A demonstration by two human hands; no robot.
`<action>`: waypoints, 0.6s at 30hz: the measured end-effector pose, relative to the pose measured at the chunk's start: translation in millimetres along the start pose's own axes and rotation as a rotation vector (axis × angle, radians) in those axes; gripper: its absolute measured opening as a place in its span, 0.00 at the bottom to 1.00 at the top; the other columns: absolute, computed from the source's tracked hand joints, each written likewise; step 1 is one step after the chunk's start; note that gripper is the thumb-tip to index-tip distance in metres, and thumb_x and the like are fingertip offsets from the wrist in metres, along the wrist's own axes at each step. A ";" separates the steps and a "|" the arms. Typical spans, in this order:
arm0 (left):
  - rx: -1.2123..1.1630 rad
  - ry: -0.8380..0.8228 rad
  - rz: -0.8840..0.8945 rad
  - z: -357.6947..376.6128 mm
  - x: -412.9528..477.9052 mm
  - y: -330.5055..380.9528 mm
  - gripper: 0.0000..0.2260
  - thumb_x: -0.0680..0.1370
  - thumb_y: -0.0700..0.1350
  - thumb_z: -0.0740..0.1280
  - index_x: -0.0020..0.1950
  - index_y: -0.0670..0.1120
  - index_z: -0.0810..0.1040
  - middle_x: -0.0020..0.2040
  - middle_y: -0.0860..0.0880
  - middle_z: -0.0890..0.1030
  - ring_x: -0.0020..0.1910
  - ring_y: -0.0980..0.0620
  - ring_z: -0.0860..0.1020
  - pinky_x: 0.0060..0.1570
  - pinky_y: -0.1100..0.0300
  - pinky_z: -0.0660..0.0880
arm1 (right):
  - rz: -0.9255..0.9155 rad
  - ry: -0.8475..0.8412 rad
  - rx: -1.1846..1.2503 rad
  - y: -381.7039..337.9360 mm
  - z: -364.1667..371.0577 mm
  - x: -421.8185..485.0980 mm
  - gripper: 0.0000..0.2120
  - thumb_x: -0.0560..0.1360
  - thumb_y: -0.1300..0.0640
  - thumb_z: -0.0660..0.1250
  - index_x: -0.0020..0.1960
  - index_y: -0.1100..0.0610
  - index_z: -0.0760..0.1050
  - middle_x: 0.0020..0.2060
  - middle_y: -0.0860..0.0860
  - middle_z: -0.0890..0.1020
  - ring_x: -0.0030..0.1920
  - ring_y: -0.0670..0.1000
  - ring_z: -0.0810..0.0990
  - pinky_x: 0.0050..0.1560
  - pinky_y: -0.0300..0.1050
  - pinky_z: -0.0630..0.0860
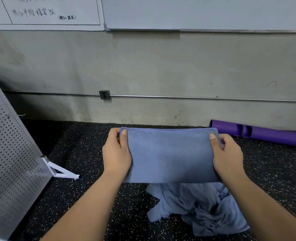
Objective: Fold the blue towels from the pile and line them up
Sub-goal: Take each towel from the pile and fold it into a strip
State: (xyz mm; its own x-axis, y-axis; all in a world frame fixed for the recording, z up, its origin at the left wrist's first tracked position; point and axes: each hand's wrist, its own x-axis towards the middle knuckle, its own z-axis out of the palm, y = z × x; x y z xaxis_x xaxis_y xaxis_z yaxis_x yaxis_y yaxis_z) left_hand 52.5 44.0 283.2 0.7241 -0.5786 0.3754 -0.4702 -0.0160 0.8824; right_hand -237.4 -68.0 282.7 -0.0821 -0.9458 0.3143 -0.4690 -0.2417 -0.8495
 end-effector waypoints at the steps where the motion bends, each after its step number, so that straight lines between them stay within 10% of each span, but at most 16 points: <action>1: -0.022 -0.017 -0.044 0.6 1.2 -1.9 0.08 0.86 0.55 0.63 0.53 0.54 0.77 0.39 0.53 0.82 0.38 0.55 0.79 0.39 0.56 0.73 | 0.038 -0.019 0.043 3.5 0.7 2.1 0.13 0.83 0.42 0.65 0.51 0.51 0.79 0.43 0.48 0.84 0.45 0.52 0.82 0.49 0.52 0.76; 8: -0.251 -0.314 -0.416 -1.0 9.3 -15.7 0.15 0.81 0.51 0.74 0.67 0.57 0.77 0.52 0.43 0.83 0.47 0.49 0.81 0.47 0.52 0.77 | 0.196 -0.190 0.266 10.9 -5.1 8.1 0.13 0.83 0.47 0.70 0.66 0.38 0.78 0.49 0.52 0.86 0.50 0.52 0.85 0.56 0.53 0.81; 18: -0.206 -0.358 -0.204 -7.3 14.8 -21.6 0.14 0.81 0.37 0.71 0.52 0.58 0.88 0.49 0.47 0.87 0.43 0.54 0.77 0.45 0.56 0.74 | 0.156 -0.356 0.324 20.4 -19.7 16.1 0.13 0.86 0.58 0.64 0.57 0.46 0.87 0.54 0.48 0.88 0.56 0.53 0.84 0.60 0.56 0.80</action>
State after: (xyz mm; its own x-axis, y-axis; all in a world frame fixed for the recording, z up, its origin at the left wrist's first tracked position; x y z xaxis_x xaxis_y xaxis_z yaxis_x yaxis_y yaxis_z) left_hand 77.1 41.7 271.7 0.5544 -0.8264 0.0984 -0.1996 -0.0173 0.9797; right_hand -265.6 -83.9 278.8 0.2023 -0.9776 0.0574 -0.1735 -0.0935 -0.9804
